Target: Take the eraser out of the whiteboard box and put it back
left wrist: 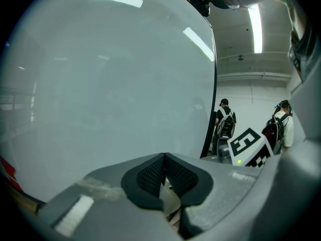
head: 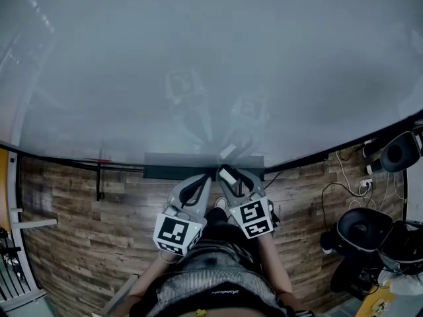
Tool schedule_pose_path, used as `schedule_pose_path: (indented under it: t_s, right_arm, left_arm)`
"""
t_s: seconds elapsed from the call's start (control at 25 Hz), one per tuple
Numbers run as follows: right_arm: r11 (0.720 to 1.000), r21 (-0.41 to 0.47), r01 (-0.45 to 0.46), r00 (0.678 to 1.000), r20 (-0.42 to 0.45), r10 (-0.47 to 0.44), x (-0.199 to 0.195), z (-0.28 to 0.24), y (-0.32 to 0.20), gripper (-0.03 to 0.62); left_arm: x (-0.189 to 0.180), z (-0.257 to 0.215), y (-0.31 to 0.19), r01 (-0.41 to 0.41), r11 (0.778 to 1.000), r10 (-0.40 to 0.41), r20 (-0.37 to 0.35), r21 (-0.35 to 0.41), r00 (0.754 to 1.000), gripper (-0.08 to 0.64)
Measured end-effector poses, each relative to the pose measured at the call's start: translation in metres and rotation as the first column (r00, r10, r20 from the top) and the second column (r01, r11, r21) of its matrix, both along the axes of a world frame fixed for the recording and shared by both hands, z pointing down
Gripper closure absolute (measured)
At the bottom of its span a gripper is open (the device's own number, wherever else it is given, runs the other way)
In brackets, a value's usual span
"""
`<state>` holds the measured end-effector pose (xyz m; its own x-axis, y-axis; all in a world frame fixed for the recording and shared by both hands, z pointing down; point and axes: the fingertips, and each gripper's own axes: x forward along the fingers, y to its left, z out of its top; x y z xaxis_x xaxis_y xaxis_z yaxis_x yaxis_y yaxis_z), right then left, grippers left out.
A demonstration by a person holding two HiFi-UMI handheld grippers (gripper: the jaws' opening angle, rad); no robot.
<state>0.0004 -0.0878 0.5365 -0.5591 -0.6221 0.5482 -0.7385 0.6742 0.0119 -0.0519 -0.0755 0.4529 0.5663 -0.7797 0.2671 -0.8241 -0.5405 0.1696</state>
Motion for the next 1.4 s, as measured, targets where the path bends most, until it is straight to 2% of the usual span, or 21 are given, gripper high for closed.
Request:
schedule_pose_path:
  t_s: [0.56,0.92,1.4]
  right_arm:
    - [1.000,0.010,-0.003,1.000,0.011,0.003,-0.0007,-0.0006,0.0005,0.419]
    - [0.999,0.007,-0.032,0.999,0.027,0.032,-0.0006,0.0008,-0.0003,0.425]
    - [1.000,0.011,-0.003,0.999,0.039,0.003,-0.0001,-0.0062,0.0049,0.431]
  left_arm:
    - [0.0044,0.0007,0.0016,-0.012,1.000,0.012,0.017,0.004,1.000,0.560]
    - [0.0046,0.0022,0.0053,-0.015,0.999,0.014,-0.019,-0.035,1.000,0.560]
    - [0.0016,0.0022,0.0091,-0.012,0.999,0.011,-0.025,-0.040,1.000,0.560]
